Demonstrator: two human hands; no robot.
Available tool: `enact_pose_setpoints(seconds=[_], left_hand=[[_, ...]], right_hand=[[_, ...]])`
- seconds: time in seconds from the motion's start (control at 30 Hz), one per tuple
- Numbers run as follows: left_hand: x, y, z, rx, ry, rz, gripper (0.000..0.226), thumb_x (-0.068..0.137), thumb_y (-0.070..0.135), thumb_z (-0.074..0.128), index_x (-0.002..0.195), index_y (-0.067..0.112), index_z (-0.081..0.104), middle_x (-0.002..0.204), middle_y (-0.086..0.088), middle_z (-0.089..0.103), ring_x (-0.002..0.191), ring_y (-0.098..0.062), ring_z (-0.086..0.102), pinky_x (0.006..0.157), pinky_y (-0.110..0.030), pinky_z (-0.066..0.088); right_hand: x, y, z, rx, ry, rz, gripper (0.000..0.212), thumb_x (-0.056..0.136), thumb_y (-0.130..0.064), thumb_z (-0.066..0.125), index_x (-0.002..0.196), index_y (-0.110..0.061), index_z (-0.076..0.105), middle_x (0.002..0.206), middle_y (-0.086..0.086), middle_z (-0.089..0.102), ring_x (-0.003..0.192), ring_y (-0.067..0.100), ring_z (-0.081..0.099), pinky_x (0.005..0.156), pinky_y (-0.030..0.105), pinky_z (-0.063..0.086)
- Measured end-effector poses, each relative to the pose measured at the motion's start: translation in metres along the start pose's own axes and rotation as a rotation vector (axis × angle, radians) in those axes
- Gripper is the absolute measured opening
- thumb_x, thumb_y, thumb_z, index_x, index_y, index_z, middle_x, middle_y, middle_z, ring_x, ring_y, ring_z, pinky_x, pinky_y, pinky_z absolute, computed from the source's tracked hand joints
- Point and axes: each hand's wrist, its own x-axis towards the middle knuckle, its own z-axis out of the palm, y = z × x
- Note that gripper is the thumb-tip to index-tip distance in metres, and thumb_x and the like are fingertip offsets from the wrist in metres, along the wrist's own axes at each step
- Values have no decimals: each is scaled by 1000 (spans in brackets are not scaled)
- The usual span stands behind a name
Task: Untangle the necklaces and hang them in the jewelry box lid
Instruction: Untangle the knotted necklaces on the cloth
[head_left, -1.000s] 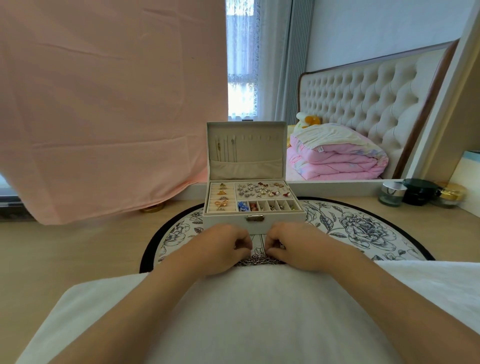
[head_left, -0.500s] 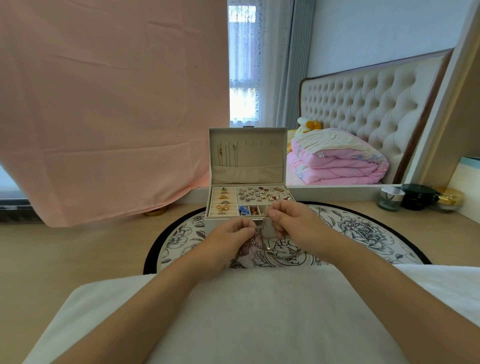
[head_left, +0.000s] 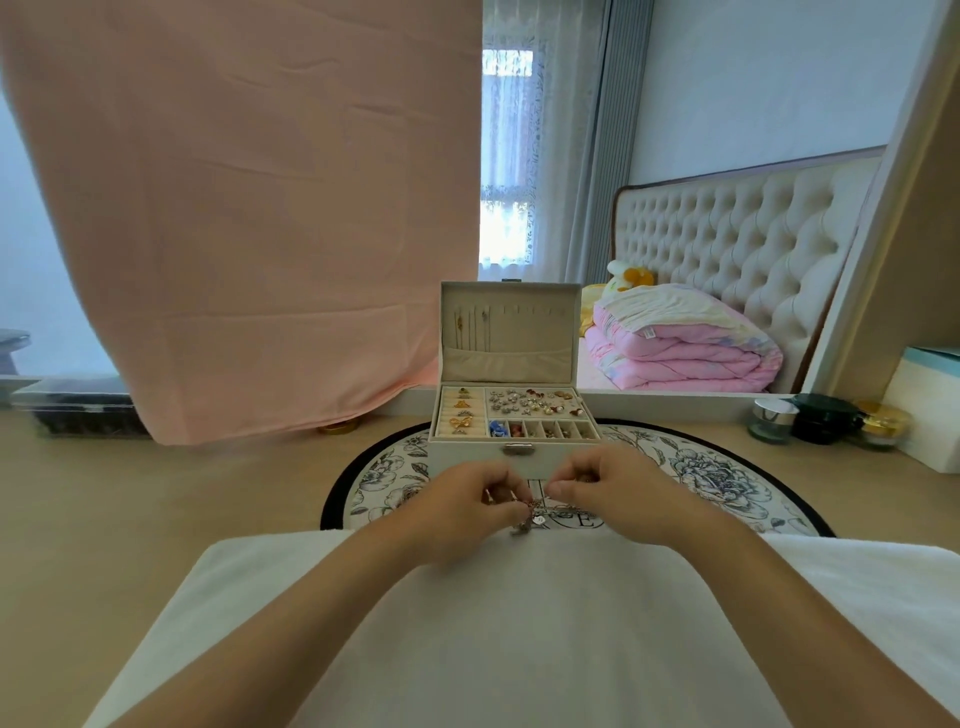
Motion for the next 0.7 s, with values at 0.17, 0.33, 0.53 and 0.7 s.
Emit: enact_pose_setpoints(seconds=[0.17,0.33,0.53,0.7], left_hand=[[-14,-10,13,153,76,107,13,96,33,60,105,36,68,91,15,65,74,2,54,69,-22,44],[-9,-22,19,79,118,180,10,95,31,64,103,33,70,95,13,61,80,0,52,73,-20,43],[1,-32,17,-126,158,171,17,93,16,69,102,29,75,84,11,73,65,-3,59,66,-17,49],[2,-38,18,-175,200,191,23,90,18,73,106,34,74,81,19,74,68,-3,63,66,-16,49]], right_hand=[[-12,7,17,74,55,24,12,92,-27,70,81,-24,75,62,-9,58,52,1,47,58,25,42],[-8,16,25,143,112,-28,12,87,-18,76,81,-29,75,65,-13,62,58,1,49,63,24,43],[-3,18,29,49,165,-116,33,83,-7,71,75,-38,77,83,-12,65,55,2,46,61,20,39],[-1,10,41,54,202,-43,6,76,-37,83,78,-37,78,86,-11,65,62,0,51,64,20,44]])
